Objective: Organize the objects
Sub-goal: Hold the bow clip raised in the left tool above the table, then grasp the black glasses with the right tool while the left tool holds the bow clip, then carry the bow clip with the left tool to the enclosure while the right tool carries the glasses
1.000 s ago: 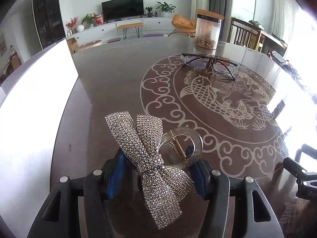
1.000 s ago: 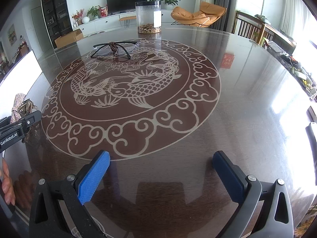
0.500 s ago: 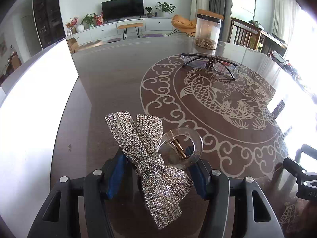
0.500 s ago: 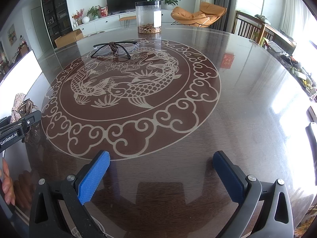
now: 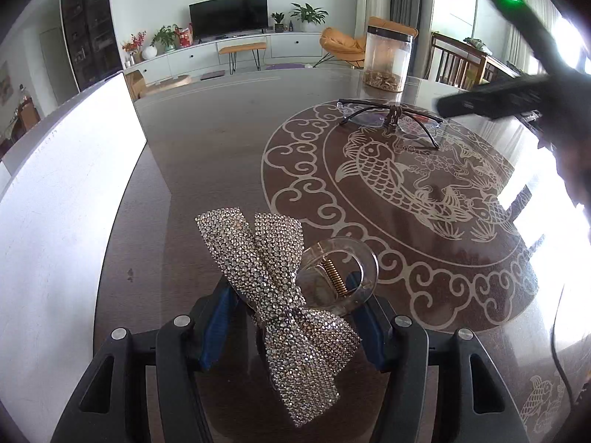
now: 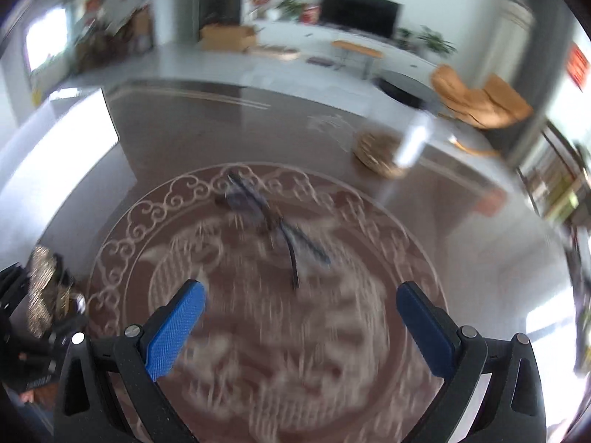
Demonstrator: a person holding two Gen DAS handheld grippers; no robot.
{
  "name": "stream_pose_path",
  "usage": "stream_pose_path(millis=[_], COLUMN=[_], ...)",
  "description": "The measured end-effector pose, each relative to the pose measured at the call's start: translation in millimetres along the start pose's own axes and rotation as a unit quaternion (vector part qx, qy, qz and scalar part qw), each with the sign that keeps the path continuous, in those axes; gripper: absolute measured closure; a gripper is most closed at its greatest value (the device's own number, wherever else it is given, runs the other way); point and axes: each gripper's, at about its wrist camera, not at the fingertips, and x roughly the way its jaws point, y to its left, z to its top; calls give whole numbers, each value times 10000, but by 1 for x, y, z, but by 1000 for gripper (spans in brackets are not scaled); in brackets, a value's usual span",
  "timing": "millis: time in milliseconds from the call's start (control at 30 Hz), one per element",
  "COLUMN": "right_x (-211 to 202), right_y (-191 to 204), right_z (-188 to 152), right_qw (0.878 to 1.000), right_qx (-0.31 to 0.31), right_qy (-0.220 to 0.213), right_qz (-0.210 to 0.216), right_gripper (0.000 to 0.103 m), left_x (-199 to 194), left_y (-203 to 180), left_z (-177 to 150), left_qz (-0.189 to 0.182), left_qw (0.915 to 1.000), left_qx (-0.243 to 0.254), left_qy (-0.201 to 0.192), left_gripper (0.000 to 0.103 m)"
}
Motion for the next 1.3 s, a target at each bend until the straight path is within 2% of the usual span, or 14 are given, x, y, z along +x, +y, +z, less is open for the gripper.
stream_pose_path(millis=[133, 300, 333, 367, 400, 433, 467, 500, 600, 767, 867, 1000, 1133, 1300], right_x=[37, 76, 81, 87, 93, 93, 94, 95, 88, 61, 36, 1, -22, -60], right_y=[6, 1, 1, 1, 0, 0, 0, -1, -2, 3, 10, 29, 49, 73], right_z=[30, 42, 42, 42, 42, 41, 40, 38, 19, -48, -96, -150, -176, -153], right_qw=[9991, 9979, 9972, 9956, 9930, 9935, 9920, 9907, 9866, 9681, 9537, 9406, 9468, 9538], right_qx=[-311, 7, 90, 177, 271, 348, 458, 573, 942, 1841, 2438, 2890, 2845, 2556], right_qy=[258, 583, 638, 746, 922, 841, 886, 930, 952, 989, 791, 425, 240, 16], right_qz=[103, 280, 392, 541, 681, 685, 779, 807, 930, 1380, 1575, 1732, 1483, 1582], right_gripper=[0, 4, 15, 40, 49, 62, 84, 91, 91, 91, 91, 91, 91, 91], left_x=[0, 0, 0, 0, 0, -1, -3, -3, -3, -4, -9, -32, -77, -149], left_y=[0, -1, -1, -1, -1, -3, -5, -5, -5, -5, -2, 4, 4, 27], left_z=[0, 0, 1, 1, 1, -2, -5, -5, -5, -5, -6, -17, -27, -20], left_qz=[1, 2, 2, 3, 5, 7, 9, 9, 9, -13, -118, -420, -675, -924], left_qw=[10000, 10000, 10000, 10000, 10000, 10000, 10000, 10000, 10000, 10000, 9998, 9981, 9954, 9907], left_qx=[0, -1, -1, 0, 2, 0, -2, -2, -3, -20, -118, -348, -455, -639], left_qy=[0, 0, 0, 1, -2, -1, -2, -3, -3, -6, -81, -279, -512, -774], left_gripper=[43, 43, 43, 43, 43, 43, 43, 43, 43, 43, 45, 45, 45, 45])
